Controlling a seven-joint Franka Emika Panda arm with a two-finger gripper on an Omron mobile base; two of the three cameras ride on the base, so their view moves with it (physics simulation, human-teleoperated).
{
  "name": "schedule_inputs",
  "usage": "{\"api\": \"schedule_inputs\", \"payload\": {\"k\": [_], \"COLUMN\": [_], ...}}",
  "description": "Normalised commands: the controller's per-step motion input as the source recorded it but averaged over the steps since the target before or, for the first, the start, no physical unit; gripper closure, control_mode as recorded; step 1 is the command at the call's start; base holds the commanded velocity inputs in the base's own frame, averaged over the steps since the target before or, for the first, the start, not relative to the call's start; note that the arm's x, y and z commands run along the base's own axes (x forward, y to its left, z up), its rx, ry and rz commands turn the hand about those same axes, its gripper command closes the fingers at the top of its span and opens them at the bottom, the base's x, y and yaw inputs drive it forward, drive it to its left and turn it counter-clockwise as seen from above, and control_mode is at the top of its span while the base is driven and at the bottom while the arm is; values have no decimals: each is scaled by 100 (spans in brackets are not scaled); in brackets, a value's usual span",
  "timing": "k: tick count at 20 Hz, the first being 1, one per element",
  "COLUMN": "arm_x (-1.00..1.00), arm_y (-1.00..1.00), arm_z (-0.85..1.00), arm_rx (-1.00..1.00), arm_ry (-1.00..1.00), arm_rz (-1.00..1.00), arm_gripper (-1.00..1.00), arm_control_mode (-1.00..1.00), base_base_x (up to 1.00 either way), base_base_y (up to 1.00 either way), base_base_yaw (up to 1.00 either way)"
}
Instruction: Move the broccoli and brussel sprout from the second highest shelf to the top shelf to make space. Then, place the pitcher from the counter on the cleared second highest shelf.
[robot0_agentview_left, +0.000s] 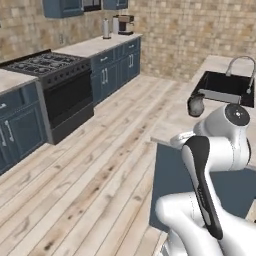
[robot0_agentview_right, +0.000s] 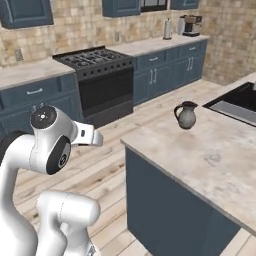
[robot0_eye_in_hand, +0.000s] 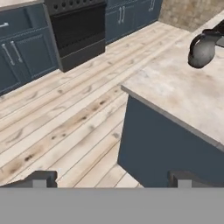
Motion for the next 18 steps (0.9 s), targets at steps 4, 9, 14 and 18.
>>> {"api": "schedule_inputs", "payload": {"k": [4,9,14,18], "arm_x": [0,0,0,0], "arm_y": [0,0,0,0], "arm_z": [0,0,0,0], "arm_rx": [0,0,0,0], "arm_ry": [0,0,0,0], "arm_rz": [0,0,0,0], "arm_gripper": [-100,-100,-100,-100], "arm_control_mode": [100,100,100,100], "base_base_x": [59,60,53,51], "base_base_y": [50,49,52,61], "base_base_yaw": [-49,-49,-48,-47]}}
